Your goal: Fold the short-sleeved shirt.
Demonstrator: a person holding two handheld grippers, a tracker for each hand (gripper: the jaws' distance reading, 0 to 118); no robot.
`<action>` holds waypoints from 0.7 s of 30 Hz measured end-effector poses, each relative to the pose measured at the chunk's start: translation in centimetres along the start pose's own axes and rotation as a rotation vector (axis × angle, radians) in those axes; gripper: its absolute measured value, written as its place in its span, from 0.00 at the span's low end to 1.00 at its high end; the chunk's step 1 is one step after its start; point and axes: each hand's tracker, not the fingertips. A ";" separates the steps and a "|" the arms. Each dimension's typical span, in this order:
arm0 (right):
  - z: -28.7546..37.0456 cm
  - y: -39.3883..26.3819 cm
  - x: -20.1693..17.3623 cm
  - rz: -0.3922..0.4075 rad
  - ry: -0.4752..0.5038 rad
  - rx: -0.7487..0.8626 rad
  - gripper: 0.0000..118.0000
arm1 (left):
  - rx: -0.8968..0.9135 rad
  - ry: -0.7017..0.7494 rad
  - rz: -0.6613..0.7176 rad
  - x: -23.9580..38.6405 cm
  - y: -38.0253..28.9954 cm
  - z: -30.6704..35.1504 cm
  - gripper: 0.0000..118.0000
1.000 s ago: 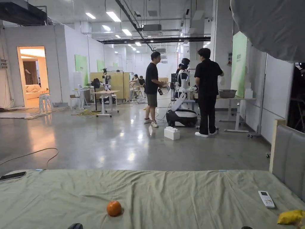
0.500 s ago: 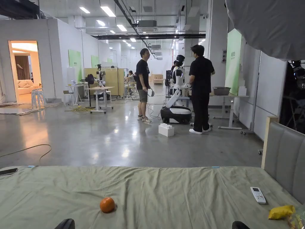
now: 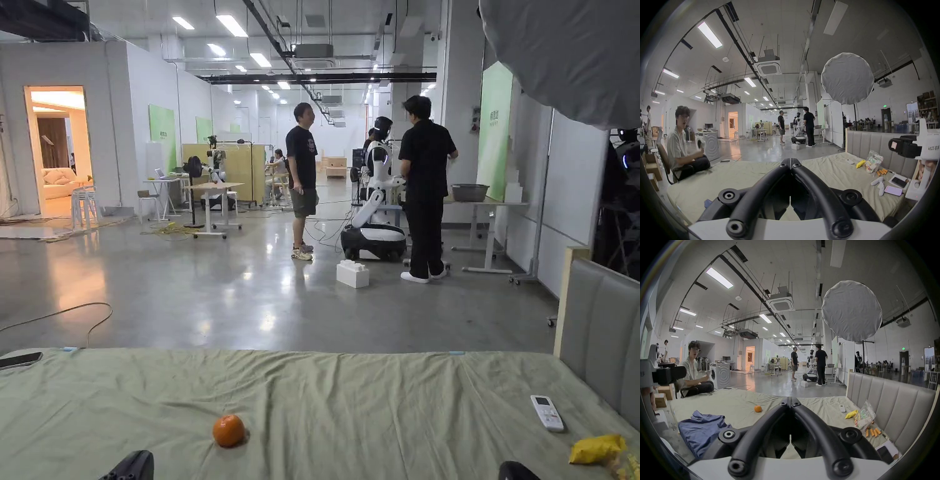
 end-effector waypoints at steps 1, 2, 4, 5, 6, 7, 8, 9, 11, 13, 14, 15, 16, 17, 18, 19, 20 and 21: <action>0.0 0.2 -0.1 0.050 -0.003 0.007 0.00 | 0.000 0.008 -0.026 0.0 0.2 0.0 0.00; 0.1 0.5 -0.3 0.103 -0.008 0.014 0.00 | 0.003 0.017 -0.063 0.1 0.3 0.1 0.00; 0.1 0.8 -1.0 0.252 0.001 0.031 0.00 | 0.009 0.020 -0.151 0.4 0.7 0.1 0.00; 0.0 0.8 -1.4 0.340 0.012 0.036 0.00 | 0.008 0.013 -0.228 0.8 0.7 0.1 0.00; -0.1 0.6 -2.0 0.453 0.034 0.017 0.00 | 0.001 0.018 -0.361 1.4 0.5 0.0 0.00; -0.2 0.1 -2.7 0.585 0.047 0.003 0.00 | -0.032 0.019 -0.538 2.3 -0.1 -0.2 0.00; -0.4 -0.7 -3.4 0.730 0.069 -0.005 0.00 | -0.056 0.016 -0.707 3.2 -1.3 -0.4 0.00; -0.7 -2.3 -4.4 0.929 0.104 -0.044 0.00 | -0.087 -0.002 -0.939 4.0 -3.3 -0.6 0.00; -0.7 -6.2 -6.3 1.306 0.157 -0.070 0.00 | -0.164 -0.087 -1.331 5.2 -8.6 -0.6 0.00; 0.1 -11.2 -7.2 1.604 0.304 -0.103 0.00 | -0.242 -0.239 -1.537 5.6 -13.5 -0.1 0.00; 0.4 -12.8 -7.3 1.668 0.374 -0.094 0.00 | -0.202 -0.366 -1.586 5.8 -15.1 0.4 0.00; 0.7 -14.2 -7.5 1.683 0.443 -0.116 0.00 | -0.232 -0.432 -1.581 5.9 -16.4 0.8 0.00; 1.0 -15.0 -7.6 1.664 0.482 -0.135 0.00 | -0.267 -0.431 -1.540 6.2 -16.7 1.0 0.00; 1.3 -15.4 -7.4 1.639 0.500 -0.155 0.00 | -0.271 -0.426 -1.480 6.1 -16.9 1.1 0.00; 1.2 -15.2 -7.5 1.601 0.487 -0.179 0.01 | -0.320 -0.431 -1.436 6.2 -16.4 1.0 0.00; 1.0 -13.9 -7.3 1.475 0.422 -0.163 0.00 | -0.327 -0.377 -1.274 5.9 -16.0 0.9 0.00; 0.9 -12.7 -6.8 1.364 0.377 -0.152 0.01 | -0.320 -0.332 -1.119 5.8 -14.3 0.5 0.00; 0.4 -10.5 -6.5 1.188 0.295 -0.145 0.00 | -0.329 -0.270 -0.911 5.0 -9.6 -0.5 0.00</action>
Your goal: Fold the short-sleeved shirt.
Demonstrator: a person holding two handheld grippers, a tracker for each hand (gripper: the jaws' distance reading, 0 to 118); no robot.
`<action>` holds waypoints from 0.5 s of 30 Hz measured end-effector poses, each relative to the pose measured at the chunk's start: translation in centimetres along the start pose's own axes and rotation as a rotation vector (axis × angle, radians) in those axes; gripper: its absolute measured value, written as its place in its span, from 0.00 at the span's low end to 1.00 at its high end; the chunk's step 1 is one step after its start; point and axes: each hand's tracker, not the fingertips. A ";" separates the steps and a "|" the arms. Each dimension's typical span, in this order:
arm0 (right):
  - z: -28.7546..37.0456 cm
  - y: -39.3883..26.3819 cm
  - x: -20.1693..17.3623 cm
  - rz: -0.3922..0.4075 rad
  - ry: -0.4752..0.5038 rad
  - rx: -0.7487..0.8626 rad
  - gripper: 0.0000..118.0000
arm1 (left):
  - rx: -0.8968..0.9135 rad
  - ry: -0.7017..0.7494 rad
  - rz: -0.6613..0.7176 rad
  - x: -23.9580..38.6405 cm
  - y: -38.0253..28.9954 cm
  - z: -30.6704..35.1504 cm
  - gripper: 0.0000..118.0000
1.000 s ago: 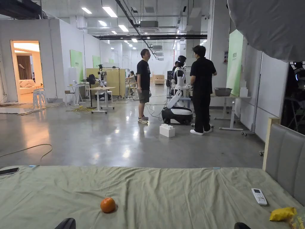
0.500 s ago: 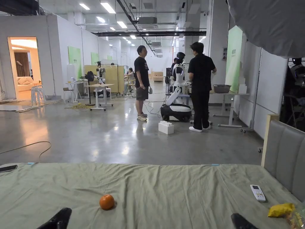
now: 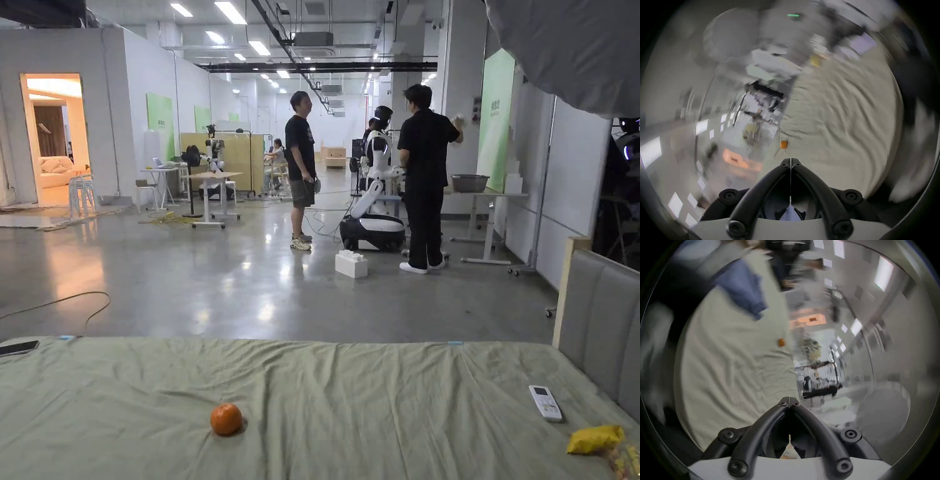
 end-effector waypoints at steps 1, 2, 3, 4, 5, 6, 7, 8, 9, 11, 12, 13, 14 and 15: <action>0.3 -0.1 1.8 -0.161 -0.056 -0.005 0.00 | 0.033 0.037 0.246 -2.1 0.0 0.7 0.00; 0.8 -0.3 3.7 -0.341 -0.125 0.004 0.01 | 0.091 0.058 0.451 -4.3 0.2 1.6 0.00; 1.8 -1.0 6.0 -0.553 -0.209 0.020 0.00 | 0.143 0.068 0.672 -6.1 -0.3 2.5 0.00; 2.6 -1.7 7.3 -0.748 -0.286 0.050 0.00 | 0.204 0.049 0.868 -7.2 -1.0 3.3 0.00; 3.1 -2.6 8.0 -0.923 -0.297 0.034 0.00 | 0.262 0.046 0.984 -7.7 -1.8 3.9 0.00; 3.6 -3.8 8.4 -1.087 -0.314 0.067 0.00 | 0.311 0.039 1.095 -8.1 -2.8 4.3 0.00; 3.9 -5.0 8.4 -1.251 -0.283 0.057 0.00 | 0.327 0.043 1.139 -8.4 -3.3 4.7 0.00; 3.9 -5.7 8.1 -1.382 -0.241 0.033 0.00 | 0.331 0.059 1.151 -7.9 -3.2 5.0 0.00; 4.2 -6.2 8.3 -1.414 -0.253 0.025 0.00 | 0.310 0.078 1.075 -7.9 -2.8 5.4 0.00; 4.2 -5.8 8.7 -1.366 -0.278 0.035 0.00 | 0.322 0.071 1.003 -8.1 -2.2 5.9 0.00; 4.2 -5.8 8.8 -1.364 -0.275 0.026 0.00 | 0.324 0.078 0.983 -7.9 -1.5 5.9 0.00; 4.3 -5.8 8.9 -1.362 -0.271 0.032 0.00 | 0.326 0.083 0.980 -7.9 -1.1 5.9 0.00; 4.4 -5.8 9.0 -1.364 -0.268 0.039 0.00 | 0.332 0.075 0.976 -7.8 -0.9 6.0 0.00; 4.4 -5.3 9.0 -1.357 -0.266 0.050 0.00 | 0.341 0.069 0.971 -7.7 -0.6 6.0 0.00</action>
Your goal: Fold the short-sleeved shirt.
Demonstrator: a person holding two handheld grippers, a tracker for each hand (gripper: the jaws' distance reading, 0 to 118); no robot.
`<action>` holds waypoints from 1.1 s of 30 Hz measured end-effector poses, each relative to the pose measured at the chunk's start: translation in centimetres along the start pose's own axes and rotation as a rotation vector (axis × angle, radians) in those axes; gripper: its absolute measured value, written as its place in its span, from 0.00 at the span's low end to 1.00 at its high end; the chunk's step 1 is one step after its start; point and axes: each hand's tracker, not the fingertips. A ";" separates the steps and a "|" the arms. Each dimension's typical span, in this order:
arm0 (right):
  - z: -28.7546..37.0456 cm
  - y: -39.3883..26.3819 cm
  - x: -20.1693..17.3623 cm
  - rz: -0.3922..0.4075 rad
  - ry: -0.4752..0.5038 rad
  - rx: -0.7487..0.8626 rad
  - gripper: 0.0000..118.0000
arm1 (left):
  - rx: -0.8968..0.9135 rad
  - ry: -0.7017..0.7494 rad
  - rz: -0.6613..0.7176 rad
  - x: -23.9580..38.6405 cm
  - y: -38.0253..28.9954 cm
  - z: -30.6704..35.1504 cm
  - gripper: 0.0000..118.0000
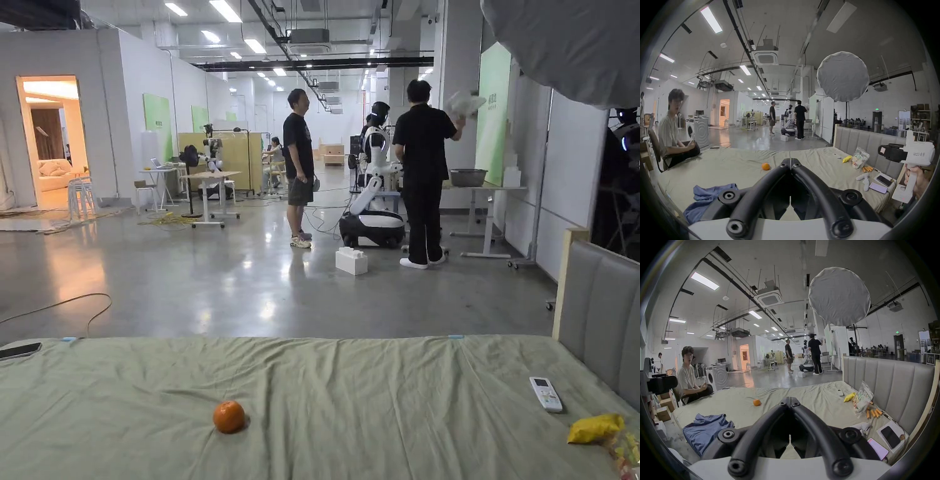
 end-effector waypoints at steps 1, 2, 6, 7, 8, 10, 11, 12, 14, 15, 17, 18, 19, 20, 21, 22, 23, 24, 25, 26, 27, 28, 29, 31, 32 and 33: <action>0.1 0.2 -0.1 0.009 0.008 0.004 0.00 | 0.002 -0.010 -0.005 -0.1 0.1 -0.2 0.00; 0.2 0.2 -0.3 0.015 0.011 0.007 0.00 | 0.006 -0.009 -0.007 0.1 0.1 -0.3 0.00; 0.4 0.5 -0.9 0.064 0.034 0.031 0.00 | 0.003 -0.013 -0.007 0.1 0.0 -0.6 0.00; 0.5 0.6 -1.0 0.074 0.039 0.038 0.00 | 0.002 -0.014 -0.003 0.1 0.1 -0.6 0.00; 0.5 0.5 -0.9 0.069 0.044 0.032 0.00 | 0.000 -0.021 0.003 0.0 0.1 -0.6 0.00; 0.5 0.5 -1.1 0.069 0.051 0.036 0.00 | 0.000 -0.026 -0.001 -0.3 -0.2 -0.6 0.00; 0.5 0.5 -1.2 0.073 0.052 0.033 0.00 | -0.007 -0.022 -0.004 -0.3 -0.2 -0.6 0.00; 0.5 0.5 -1.1 0.074 0.054 0.028 0.00 | -0.009 -0.023 -0.008 -0.3 -0.3 -0.6 0.00; 0.5 0.5 -1.5 0.090 0.053 0.042 0.00 | -0.002 -0.024 -0.006 -0.3 -0.3 -0.6 0.00; 0.5 0.6 -1.5 0.091 0.058 0.042 0.00 | -0.003 -0.023 -0.004 -0.3 -0.3 -0.6 0.00; 0.5 0.6 -1.5 0.080 0.063 0.034 0.00 | -0.003 -0.030 -0.007 -0.3 -0.3 -0.6 0.00; 0.5 0.7 -1.6 0.084 0.072 0.041 0.00 | 0.000 -0.033 -0.009 -0.3 -0.3 -0.6 0.00; 0.5 0.7 -1.5 0.085 0.074 0.039 0.00 | -0.005 -0.033 -0.012 -0.3 -0.2 -0.7 0.00; 0.5 0.7 -1.5 0.089 0.074 0.039 0.00 | -0.010 -0.032 -0.015 -0.3 -0.2 -0.7 0.00; 0.5 0.7 -1.6 0.092 0.072 0.040 0.00 | -0.001 -0.029 -0.013 -0.4 -0.2 -0.7 0.00; 0.5 0.8 -1.6 0.093 0.073 0.041 0.00 | 0.001 -0.032 -0.015 -0.4 -0.1 -0.7 0.00; 0.4 0.8 -1.6 0.091 0.075 0.040 0.00 | -0.002 -0.038 -0.010 -0.5 -0.1 -0.7 0.00; 0.4 0.8 -1.5 0.088 0.078 0.037 0.00 | -0.001 -0.044 -0.013 -0.5 -0.2 -0.7 0.00; 0.4 0.8 -1.5 0.087 0.078 0.033 0.00 | 0.000 -0.046 -0.021 -0.4 -0.3 -0.7 0.00; 0.4 0.8 -1.5 0.087 0.078 0.034 0.00 | -0.001 -0.045 -0.031 -0.4 -0.3 -0.7 0.00; 0.4 0.8 -1.5 0.091 0.079 0.038 0.00 | -0.011 -0.042 -0.034 -0.5 -0.4 -0.7 0.00; 0.5 0.8 -1.5 0.087 0.082 0.031 0.00 | -0.010 -0.041 -0.029 -0.6 -0.5 -0.7 0.00; 0.5 0.7 -1.5 0.086 0.085 0.027 0.00 | -0.008 -0.041 -0.023 -0.6 -0.6 -0.6 0.00; 0.5 0.6 -1.6 0.090 0.085 0.026 0.00 | -0.015 -0.040 -0.005 -0.9 -0.7 -0.6 0.00; 0.5 0.5 -1.5 0.089 0.085 0.024 0.00 | -0.015 -0.034 -0.002 -1.1 -0.8 -0.6 0.00; 0.5 0.3 -1.4 0.078 0.091 0.013 0.00 | -0.021 -0.031 -0.001 -1.2 -0.8 -0.4 0.00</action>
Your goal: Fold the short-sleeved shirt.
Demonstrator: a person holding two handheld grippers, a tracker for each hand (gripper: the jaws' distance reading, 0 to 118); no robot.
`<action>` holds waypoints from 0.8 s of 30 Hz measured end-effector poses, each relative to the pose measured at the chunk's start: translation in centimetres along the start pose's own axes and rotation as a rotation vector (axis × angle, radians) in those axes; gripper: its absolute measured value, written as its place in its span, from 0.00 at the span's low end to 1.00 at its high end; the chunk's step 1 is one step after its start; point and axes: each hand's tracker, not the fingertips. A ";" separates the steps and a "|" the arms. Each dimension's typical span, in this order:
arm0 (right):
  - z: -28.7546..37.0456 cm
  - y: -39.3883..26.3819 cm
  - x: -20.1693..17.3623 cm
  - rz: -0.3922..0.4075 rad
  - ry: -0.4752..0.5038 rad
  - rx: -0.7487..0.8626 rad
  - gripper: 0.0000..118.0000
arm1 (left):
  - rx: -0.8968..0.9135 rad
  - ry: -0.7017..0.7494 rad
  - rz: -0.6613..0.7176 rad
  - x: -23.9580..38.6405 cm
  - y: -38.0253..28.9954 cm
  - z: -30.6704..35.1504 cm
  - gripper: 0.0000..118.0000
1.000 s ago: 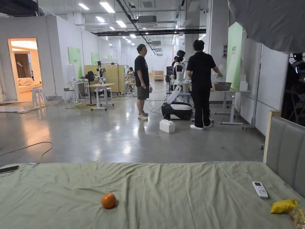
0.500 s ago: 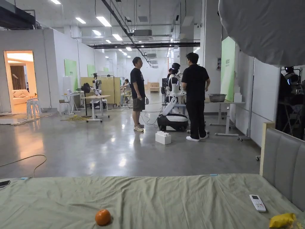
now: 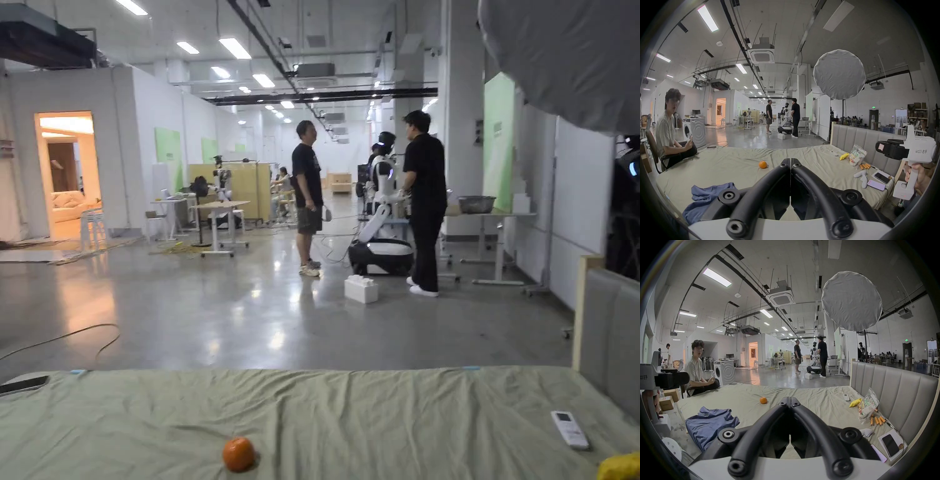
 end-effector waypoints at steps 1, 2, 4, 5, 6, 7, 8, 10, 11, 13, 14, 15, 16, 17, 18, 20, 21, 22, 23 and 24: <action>0.1 -0.1 0.0 -0.001 0.000 0.003 0.00 | -0.004 0.005 0.001 -0.2 -0.2 0.1 0.00; 0.2 -0.3 0.0 -0.007 0.000 0.002 0.00 | -0.007 0.015 -0.005 -0.5 -0.3 0.2 0.00; 0.2 -0.7 0.1 -0.020 0.007 -0.012 0.00 | -0.027 0.043 0.006 -1.1 -0.5 0.4 0.00; 0.3 -0.9 0.1 -0.020 0.006 -0.017 0.00 | -0.036 0.045 0.001 -1.8 -0.7 0.6 0.00; 0.3 -1.2 0.1 -0.022 0.006 -0.024 0.00 | -0.055 0.067 -0.005 -2.5 -0.9 0.7 0.01; 0.4 -1.6 0.2 -0.024 0.009 -0.030 0.00 | -0.072 0.108 -0.007 -3.1 -1.1 0.8 0.01; 0.4 -1.8 0.2 -0.027 0.010 -0.040 0.00 | -0.083 0.131 -0.009 -3.8 -1.2 0.7 0.04; 0.3 -2.5 0.3 -0.043 0.011 -0.056 0.00 | -0.145 0.162 0.003 -6.0 -1.6 0.2 0.18; 0.2 -2.7 0.3 -0.050 0.015 -0.072 0.00 | -0.183 0.180 0.007 -7.1 -1.8 -0.3 0.21; -0.2 -3.5 0.3 -0.063 0.016 -0.113 0.00 | -0.281 0.214 0.013 -9.3 -2.5 -1.8 0.32; -0.3 -4.0 0.3 -0.070 0.013 -0.127 0.00 | -0.303 0.232 0.004 -10.2 -3.0 -2.5 0.41; -0.6 -4.3 0.3 -0.078 0.015 -0.142 0.00 | -0.319 0.241 0.007 -11.2 -3.7 -3.1 0.57; -0.9 -4.7 0.3 -0.088 0.015 -0.167 0.00 | -0.359 0.233 0.032 -12.6 -4.9 -4.2 0.66; -1.1 -5.2 0.3 -0.109 0.002 -0.206 0.00 | -0.419 0.232 0.086 -13.9 -6.0 -5.3 0.66; -1.4 -5.5 0.2 -0.100 0.000 -0.207 0.00 | -0.432 0.198 0.082 -14.8 -6.9 -6.2 0.69; -1.9 -5.9 0.0 -0.092 0.002 -0.232 0.00 | -0.505 0.219 0.138 -17.9 -10.0 -8.4 0.76; -2.1 -6.1 -0.1 -0.092 0.002 -0.240 0.00 | -0.536 0.221 0.113 -18.5 -10.9 -9.0 0.78; -2.4 -6.3 -0.1 -0.091 0.009 -0.246 0.00 | -0.559 0.200 0.087 -19.6 -12.4 -10.0 0.79; -2.6 -6.5 -0.2 -0.089 0.017 -0.261 0.00 | -0.569 0.195 0.097 -20.6 -13.7 -10.9 0.81; -3.0 -6.8 -0.3 -0.095 0.015 -0.280 0.00 | -0.624 0.198 0.127 -21.3 -15.2 -12.1 0.83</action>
